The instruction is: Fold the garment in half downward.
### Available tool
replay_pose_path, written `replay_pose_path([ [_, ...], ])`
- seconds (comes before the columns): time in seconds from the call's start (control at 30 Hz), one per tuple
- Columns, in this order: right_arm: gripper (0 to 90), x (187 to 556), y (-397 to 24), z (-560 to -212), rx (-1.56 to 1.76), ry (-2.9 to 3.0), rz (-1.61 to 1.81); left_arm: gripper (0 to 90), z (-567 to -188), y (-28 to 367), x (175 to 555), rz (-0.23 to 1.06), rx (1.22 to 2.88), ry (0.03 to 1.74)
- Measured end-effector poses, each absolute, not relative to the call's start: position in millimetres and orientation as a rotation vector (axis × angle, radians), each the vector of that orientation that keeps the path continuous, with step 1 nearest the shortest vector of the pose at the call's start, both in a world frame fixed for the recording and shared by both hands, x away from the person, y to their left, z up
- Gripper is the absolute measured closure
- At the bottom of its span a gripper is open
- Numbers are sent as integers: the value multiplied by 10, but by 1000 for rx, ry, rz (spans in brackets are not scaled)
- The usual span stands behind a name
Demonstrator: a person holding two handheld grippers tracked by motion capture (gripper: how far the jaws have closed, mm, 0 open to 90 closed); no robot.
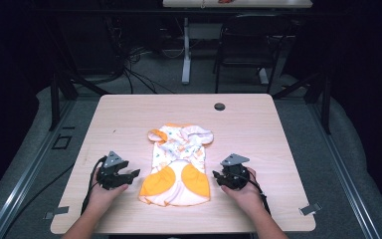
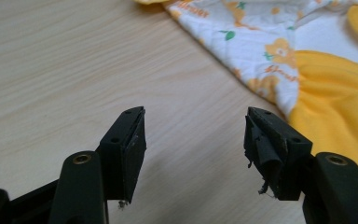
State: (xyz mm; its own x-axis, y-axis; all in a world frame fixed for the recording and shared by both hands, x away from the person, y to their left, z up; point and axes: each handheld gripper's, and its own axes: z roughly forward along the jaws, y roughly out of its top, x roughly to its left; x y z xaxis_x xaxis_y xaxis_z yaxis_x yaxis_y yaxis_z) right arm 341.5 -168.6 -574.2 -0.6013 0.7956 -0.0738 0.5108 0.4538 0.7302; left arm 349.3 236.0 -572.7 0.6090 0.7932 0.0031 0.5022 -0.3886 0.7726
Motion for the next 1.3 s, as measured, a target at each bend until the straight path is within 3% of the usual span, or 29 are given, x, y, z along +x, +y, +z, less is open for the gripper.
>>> replay_pose_path([
  [0.3, 578, 3360, -1456, -5660, 1014, 2351, 1061, 468, -5718, 2043, 3448, 435, 2085, 925],
  [0.5, 597, 3362, -1321, -5664, 1020, 2396, 1111, 569, -5714, 1921, 3426, 383, 2084, 892],
  [0.6, 746, 3331, -1228, -5670, 978, 2416, 1068, 647, -5724, 1840, 3408, 400, 2106, 876],
  [0.63, 746, 3331, -1228, -5670, 978, 2416, 1068, 676, -5724, 1840, 3408, 400, 2106, 876],
  [0.67, 820, 3325, -1207, -5661, 952, 2419, 1057, 707, -5731, 1817, 3396, 402, 2120, 861],
  [0.73, 843, 3331, -1196, -5656, 940, 2428, 1056, 771, -5742, 1808, 3396, 401, 2138, 849],
  [0.9, 868, 3355, -1147, -5746, 922, 2482, 1001, 855, -5799, 1791, 3408, 380, 2176, 848],
  [1.3, 853, 3260, -1208, -5729, 882, 2536, 995, 864, -5792, 1769, 3288, 336, 2202, 816],
])
